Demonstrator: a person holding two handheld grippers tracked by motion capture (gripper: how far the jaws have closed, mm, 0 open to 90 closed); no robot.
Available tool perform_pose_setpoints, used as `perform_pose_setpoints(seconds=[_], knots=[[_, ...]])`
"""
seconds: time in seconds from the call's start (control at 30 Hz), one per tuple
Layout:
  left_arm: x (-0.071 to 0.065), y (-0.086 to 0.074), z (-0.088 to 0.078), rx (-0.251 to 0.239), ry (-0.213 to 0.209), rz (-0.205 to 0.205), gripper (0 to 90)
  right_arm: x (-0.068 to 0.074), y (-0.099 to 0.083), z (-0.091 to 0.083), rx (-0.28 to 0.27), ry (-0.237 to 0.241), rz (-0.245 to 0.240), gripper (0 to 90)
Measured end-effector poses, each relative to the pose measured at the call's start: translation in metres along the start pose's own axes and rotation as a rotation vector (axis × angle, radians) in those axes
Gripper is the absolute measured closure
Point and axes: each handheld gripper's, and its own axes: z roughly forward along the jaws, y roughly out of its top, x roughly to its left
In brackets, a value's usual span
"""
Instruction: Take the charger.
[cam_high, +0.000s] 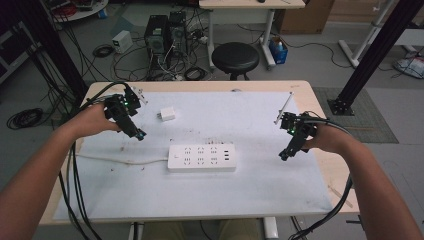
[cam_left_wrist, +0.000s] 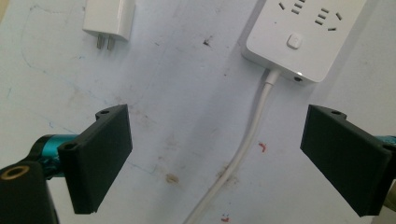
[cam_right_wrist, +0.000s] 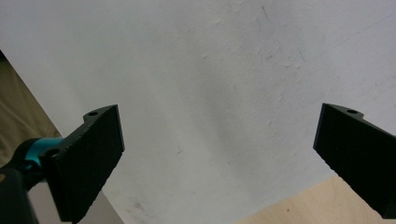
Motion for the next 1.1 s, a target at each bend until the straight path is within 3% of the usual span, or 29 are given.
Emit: perform_pose_setpoints(seconds=[0.13, 0.37, 0.67, 0.77, 0.83, 0.93, 1.03, 1.1], knots=[[0.004, 0.000, -0.001, -0.034, -0.002, -0.023, 8.9, 0.000, 0.001, -0.001, -0.005, 0.003, 0.001, 1.1], [0.013, 0.002, -0.002, -0.051, 0.015, -0.031, 8.9, -0.001, 0.002, -0.001, -0.009, 0.005, 0.011, 1.1], [0.027, 0.013, 0.007, -0.123, 0.038, 0.016, 8.9, -0.001, 0.002, -0.005, -0.022, -0.001, 0.035, 1.1], [0.033, 0.020, 0.010, -0.151, 0.022, 0.037, 8.9, 0.000, 0.003, -0.005, -0.029, 0.000, 0.025, 1.1], [0.037, 0.025, 0.014, -0.168, 0.020, 0.029, 8.9, 0.001, 0.003, -0.005, -0.032, -0.001, 0.027, 1.1], [0.045, 0.031, 0.021, -0.154, 0.012, 0.039, 8.9, 0.001, 0.004, -0.005, -0.029, -0.007, 0.031, 1.1], [0.056, 0.035, 0.027, -0.202, -0.026, 0.057, 8.9, 0.002, 0.004, -0.005, -0.033, -0.006, 0.022, 1.1], [0.063, 0.037, 0.032, -0.209, -0.028, 0.058, 8.9, 0.003, 0.005, -0.006, -0.032, -0.005, 0.030, 1.1]])
